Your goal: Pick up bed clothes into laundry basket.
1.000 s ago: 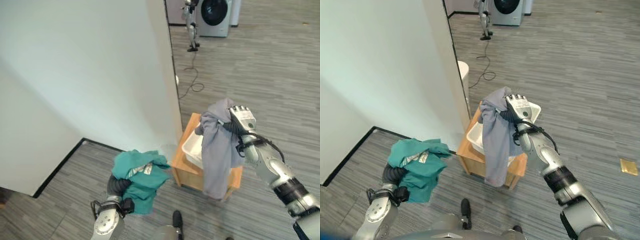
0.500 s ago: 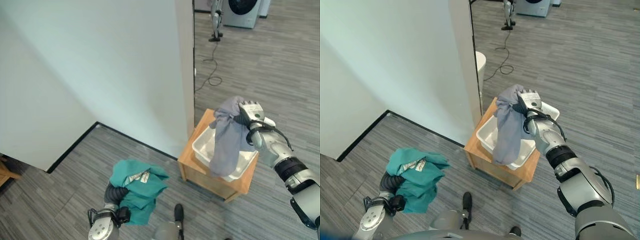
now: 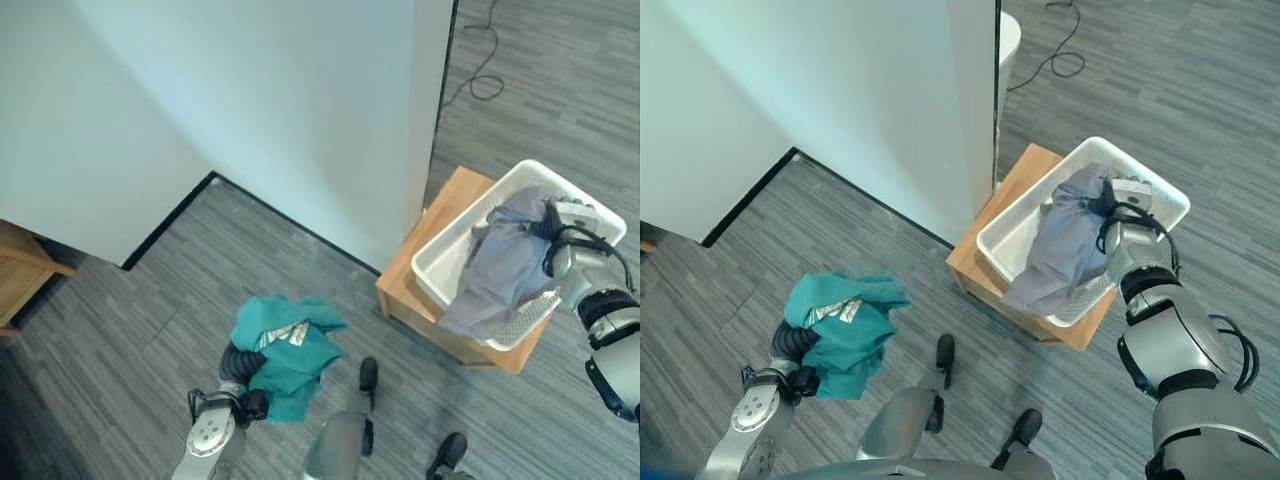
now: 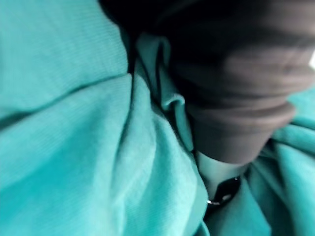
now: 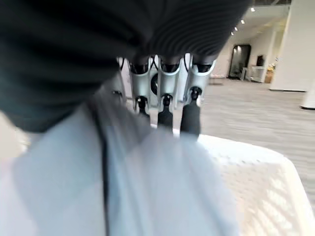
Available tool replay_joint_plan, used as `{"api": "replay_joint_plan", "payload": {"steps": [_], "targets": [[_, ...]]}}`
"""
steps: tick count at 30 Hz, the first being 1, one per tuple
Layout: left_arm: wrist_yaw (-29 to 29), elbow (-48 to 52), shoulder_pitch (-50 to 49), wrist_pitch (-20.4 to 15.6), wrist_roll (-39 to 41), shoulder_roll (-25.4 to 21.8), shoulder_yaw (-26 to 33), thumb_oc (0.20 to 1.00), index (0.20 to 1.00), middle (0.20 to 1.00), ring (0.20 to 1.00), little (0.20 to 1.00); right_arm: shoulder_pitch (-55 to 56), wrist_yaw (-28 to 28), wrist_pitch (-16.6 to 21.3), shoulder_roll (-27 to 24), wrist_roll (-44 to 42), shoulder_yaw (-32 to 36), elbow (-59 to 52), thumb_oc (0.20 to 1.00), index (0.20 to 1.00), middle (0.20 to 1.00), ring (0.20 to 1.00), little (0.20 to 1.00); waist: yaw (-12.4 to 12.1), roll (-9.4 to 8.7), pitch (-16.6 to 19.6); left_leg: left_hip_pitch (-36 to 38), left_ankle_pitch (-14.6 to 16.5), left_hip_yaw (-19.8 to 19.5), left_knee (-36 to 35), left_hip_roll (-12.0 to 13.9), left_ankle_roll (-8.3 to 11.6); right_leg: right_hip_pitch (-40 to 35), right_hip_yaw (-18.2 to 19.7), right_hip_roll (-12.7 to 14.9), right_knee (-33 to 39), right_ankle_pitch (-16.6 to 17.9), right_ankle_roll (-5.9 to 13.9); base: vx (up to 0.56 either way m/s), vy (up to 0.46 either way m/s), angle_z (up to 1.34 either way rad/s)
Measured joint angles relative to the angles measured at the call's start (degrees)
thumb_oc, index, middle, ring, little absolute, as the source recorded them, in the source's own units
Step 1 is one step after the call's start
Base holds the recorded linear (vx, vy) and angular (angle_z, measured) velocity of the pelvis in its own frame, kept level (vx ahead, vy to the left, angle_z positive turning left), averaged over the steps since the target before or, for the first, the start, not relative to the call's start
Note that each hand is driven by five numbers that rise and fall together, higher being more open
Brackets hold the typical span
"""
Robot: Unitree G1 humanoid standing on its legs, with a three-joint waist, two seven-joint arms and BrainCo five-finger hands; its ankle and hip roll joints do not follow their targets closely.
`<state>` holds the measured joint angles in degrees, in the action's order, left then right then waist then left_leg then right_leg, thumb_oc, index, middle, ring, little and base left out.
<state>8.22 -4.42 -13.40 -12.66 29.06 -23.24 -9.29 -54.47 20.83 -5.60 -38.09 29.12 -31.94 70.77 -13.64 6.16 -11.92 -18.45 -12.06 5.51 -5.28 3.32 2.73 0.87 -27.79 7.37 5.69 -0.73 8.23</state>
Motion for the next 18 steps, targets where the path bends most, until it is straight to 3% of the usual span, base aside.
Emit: {"api": "replay_joint_plan", "payload": {"steps": [6, 9, 13, 14, 18], "targets": [[0.02, -0.86, 3.42, -0.56, -0.14, -0.75, 0.11, 0.2, 0.2, 0.2, 0.2, 0.2, -0.45, -0.04, 0.27, -0.51, -1.2, 0.22, -8.14, 1.0, 1.0, 1.0, 1.0, 1.0, 1.09, -0.63, -1.49, 2.87, 0.18, 0.37, -0.01, -0.48, 0.18, -2.71, 0.16, 0.72, 0.03, -0.25, 0.26, 0.05, 0.042, 0.01], [0.28, -0.84, 4.17, -0.52, -0.62, -1.43, 0.71, 0.2, 0.2, 0.2, 0.2, 0.2, 1.35, 1.09, 1.57, -2.75, -3.2, 3.26, -25.62, 1.0, 1.0, 1.0, 1.0, 1.0, 3.11, -1.36, -2.14, 5.6, 0.9, 1.19, -0.03, -0.57, 0.9, -4.94, 1.22, 1.08, 0.02, -0.48, 0.34, 0.07, 0.065, -0.13], [0.44, 2.11, 3.78, -0.41, -1.3, -1.96, 1.32, 0.2, 0.2, 0.2, 0.2, 0.2, 13.59, 2.15, 2.96, -5.3, -6.77, 17.69, -46.52, 1.0, 1.0, 1.0, 1.0, 1.0, 4.2, -3.35, -2.18, 9.01, 2.17, 2.69, -0.07, -0.7, 0.34, -7.34, 2.8, 1.69, -0.13, -0.69, 0.55, 0.09, 0.044, -0.19], [0.3, 4.0, 3.66, 0.9, -2.97, -1.43, 1.07, 0.2, 0.2, 0.2, 0.2, 0.2, 24.61, 2.57, 4.15, -1.88, -10.21, 30.94, -56.19, 1.0, 1.0, 1.0, 1.0, 1.0, 5.15, -4.45, -2.02, 10.14, 3.41, 4.28, -0.08, -0.62, 0.75, -7.97, 3.73, 2.05, -0.45, -0.88, 0.69, 0.08, 0.048, -0.43], [0.39, 4.46, 5.11, 3.06, -5.74, -1.67, 1.01, 0.2, 0.2, 0.2, 0.2, 0.2, 45.67, 4.36, 4.16, 2.37, -12.25, 40.28, -59.51, 1.0, 1.0, 1.0, 1.0, 1.0, 10.46, -5.91, -1.17, 12.98, 4.67, 7.32, -0.28, -0.78, -0.16, -8.26, 7.08, 3.31, -1.52, -1.07, 0.97, 0.07, 0.039, -0.43]]}}
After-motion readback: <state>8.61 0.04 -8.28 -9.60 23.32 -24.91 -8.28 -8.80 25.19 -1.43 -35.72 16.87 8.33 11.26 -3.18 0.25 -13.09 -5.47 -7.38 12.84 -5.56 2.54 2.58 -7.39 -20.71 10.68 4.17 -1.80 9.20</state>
